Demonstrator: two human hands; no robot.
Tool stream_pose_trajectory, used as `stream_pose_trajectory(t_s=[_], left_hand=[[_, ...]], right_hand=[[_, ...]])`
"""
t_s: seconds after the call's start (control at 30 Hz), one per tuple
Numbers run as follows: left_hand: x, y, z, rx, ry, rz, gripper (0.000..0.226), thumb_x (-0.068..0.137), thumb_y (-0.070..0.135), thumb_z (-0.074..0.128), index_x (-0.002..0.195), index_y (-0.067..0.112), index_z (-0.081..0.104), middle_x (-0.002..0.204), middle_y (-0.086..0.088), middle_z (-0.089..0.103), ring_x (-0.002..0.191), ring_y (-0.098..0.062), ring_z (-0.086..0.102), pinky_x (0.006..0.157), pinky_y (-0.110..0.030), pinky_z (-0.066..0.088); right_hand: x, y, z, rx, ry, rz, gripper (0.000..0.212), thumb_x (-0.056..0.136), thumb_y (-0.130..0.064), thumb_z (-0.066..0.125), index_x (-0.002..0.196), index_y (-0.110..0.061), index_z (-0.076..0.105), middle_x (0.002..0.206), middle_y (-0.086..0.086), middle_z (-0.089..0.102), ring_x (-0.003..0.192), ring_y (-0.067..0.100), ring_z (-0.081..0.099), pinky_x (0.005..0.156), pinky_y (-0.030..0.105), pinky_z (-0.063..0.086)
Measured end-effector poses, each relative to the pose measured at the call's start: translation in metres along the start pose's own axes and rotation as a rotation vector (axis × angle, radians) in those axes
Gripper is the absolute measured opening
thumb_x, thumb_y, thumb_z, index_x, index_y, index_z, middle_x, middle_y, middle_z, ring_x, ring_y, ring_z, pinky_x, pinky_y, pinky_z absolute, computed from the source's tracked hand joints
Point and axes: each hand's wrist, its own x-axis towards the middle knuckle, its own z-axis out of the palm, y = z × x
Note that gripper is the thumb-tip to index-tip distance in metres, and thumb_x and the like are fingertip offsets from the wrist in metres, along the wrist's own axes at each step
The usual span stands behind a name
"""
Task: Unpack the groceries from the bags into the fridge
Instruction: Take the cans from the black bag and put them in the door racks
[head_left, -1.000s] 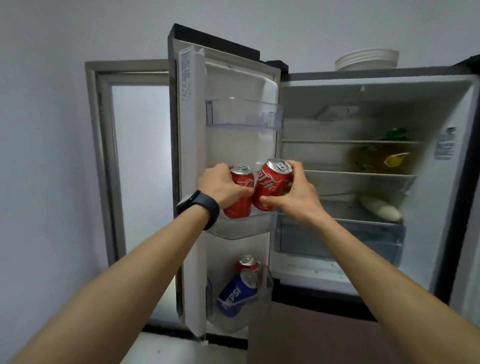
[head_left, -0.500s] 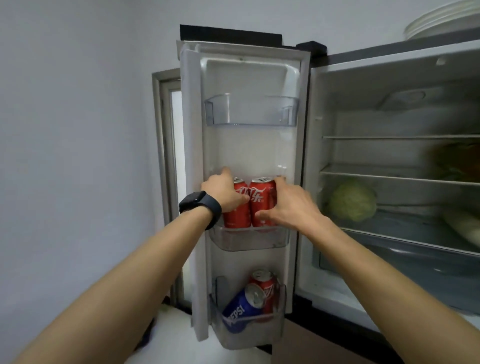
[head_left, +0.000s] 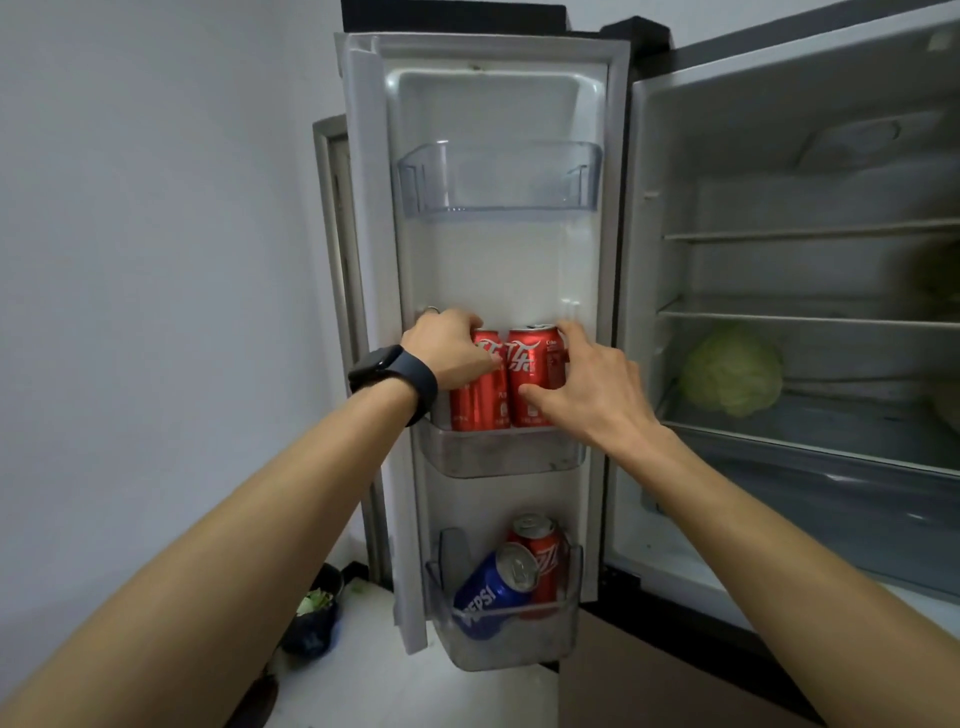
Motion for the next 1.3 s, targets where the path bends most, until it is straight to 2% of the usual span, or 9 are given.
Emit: stream_pose_trajectory(t_s=[0.17,0.3,0.53,0.7,0.8,1.0,1.13,1.23,1.3], left_hand=[[-0.013,-0.012,0.007,0.083,0.058,0.070,0.072,0.086,0.051,0.067,0.146,0.023,0.039,0.135,-0.012,0.047,0.115,-0.029,0.057,0.088,-0.031,0.046],[-0.025,-0.013,0.015,0.277,0.159,0.119,0.074,0.086,0.055,0.066,0.147,0.025,0.036,0.141,-0.011,0.043,0.115,-0.034,0.059,0.090,-0.042,0.050],[-0.020,-0.001,0.009,0.654,0.240,0.182,0.063,0.082,0.064,0.065,0.133,0.029,0.051,0.118,-0.001,0.064,0.112,-0.029,0.053,0.068,-0.036,0.037],[-0.021,-0.004,-0.008,0.610,0.167,0.135,0.033,0.089,0.034,0.064,0.118,0.022,0.053,0.108,-0.006,0.060,0.082,-0.030,0.055,0.065,-0.037,0.039],[-0.027,-0.012,-0.013,0.584,0.147,0.114,0.043,0.086,0.043,0.067,0.121,0.024,0.053,0.111,-0.003,0.058,0.087,-0.028,0.059,0.067,-0.036,0.043],[-0.040,-0.023,-0.011,0.455,0.157,0.165,0.063,0.088,0.051,0.062,0.142,0.027,0.040,0.134,-0.001,0.051,0.107,-0.027,0.060,0.082,-0.043,0.053],[-0.059,-0.022,0.000,0.359,0.351,0.221,0.051,0.094,0.048,0.055,0.138,0.024,0.044,0.135,-0.002,0.048,0.095,-0.026,0.063,0.073,-0.041,0.056],[-0.083,-0.028,0.023,0.211,0.556,0.349,0.031,0.095,0.040,0.057,0.117,0.019,0.051,0.115,-0.002,0.053,0.074,-0.019,0.058,0.057,-0.034,0.054],[-0.099,-0.037,0.044,0.132,0.583,0.425,0.022,0.093,0.034,0.061,0.106,0.017,0.054,0.102,0.001,0.056,0.070,-0.013,0.055,0.051,-0.023,0.047]], right_hand=[[0.001,-0.004,-0.001,-0.094,0.035,-0.041,0.075,0.084,-0.055,0.070,0.141,-0.019,0.038,0.128,0.007,0.062,0.112,0.028,0.063,0.094,0.041,0.049],[-0.006,0.000,0.000,-0.048,0.055,-0.026,0.082,0.087,-0.053,0.067,0.150,-0.015,0.032,0.138,0.010,0.056,0.122,0.030,0.058,0.101,0.045,0.046],[-0.011,0.007,-0.002,0.036,-0.040,-0.014,0.073,0.085,-0.051,0.070,0.146,-0.026,0.037,0.127,0.003,0.066,0.105,0.024,0.068,0.096,0.044,0.049],[0.000,0.000,0.001,0.046,-0.040,0.065,0.062,0.082,-0.058,0.072,0.129,-0.020,0.055,0.114,0.004,0.071,0.106,0.025,0.067,0.094,0.044,0.054],[0.005,-0.009,0.007,0.113,-0.002,0.085,0.053,0.082,-0.059,0.071,0.117,-0.021,0.060,0.101,-0.001,0.071,0.094,0.020,0.068,0.085,0.042,0.057],[-0.002,-0.008,0.011,0.148,-0.007,0.092,0.056,0.082,-0.048,0.076,0.123,-0.018,0.053,0.099,-0.001,0.070,0.092,0.017,0.067,0.079,0.031,0.048],[-0.021,-0.006,0.003,0.227,0.069,0.040,0.047,0.088,-0.042,0.072,0.125,-0.017,0.056,0.105,-0.002,0.067,0.090,0.012,0.064,0.078,0.028,0.050],[-0.044,0.001,0.001,0.318,0.132,-0.004,0.041,0.092,-0.033,0.068,0.127,-0.016,0.056,0.112,-0.001,0.064,0.095,0.010,0.060,0.080,0.023,0.047],[-0.062,0.007,0.002,0.360,0.197,-0.025,0.036,0.091,-0.027,0.068,0.124,-0.016,0.059,0.114,-0.002,0.062,0.102,0.010,0.058,0.083,0.019,0.043]])
